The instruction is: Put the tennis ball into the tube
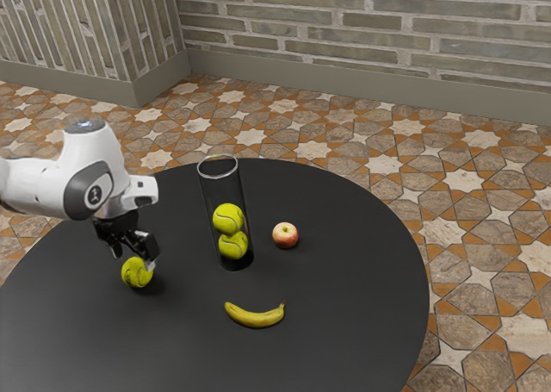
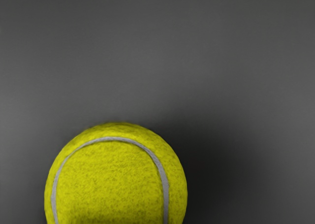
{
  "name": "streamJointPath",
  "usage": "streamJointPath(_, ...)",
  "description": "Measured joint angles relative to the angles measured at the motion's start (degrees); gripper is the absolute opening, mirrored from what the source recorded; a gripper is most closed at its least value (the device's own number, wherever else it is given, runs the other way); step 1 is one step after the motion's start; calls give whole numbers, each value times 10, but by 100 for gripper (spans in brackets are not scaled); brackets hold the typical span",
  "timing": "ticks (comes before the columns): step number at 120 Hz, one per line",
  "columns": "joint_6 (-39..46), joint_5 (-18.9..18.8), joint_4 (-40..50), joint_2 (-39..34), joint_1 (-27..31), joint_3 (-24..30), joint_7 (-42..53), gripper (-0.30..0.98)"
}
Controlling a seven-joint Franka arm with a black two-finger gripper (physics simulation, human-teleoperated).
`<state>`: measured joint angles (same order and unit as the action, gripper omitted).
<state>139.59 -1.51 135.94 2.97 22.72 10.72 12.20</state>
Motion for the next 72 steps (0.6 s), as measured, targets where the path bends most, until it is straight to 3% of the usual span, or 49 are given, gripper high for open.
streamJointPath(72, 18, 0, -26, 65, 14, 0, 26, 69)
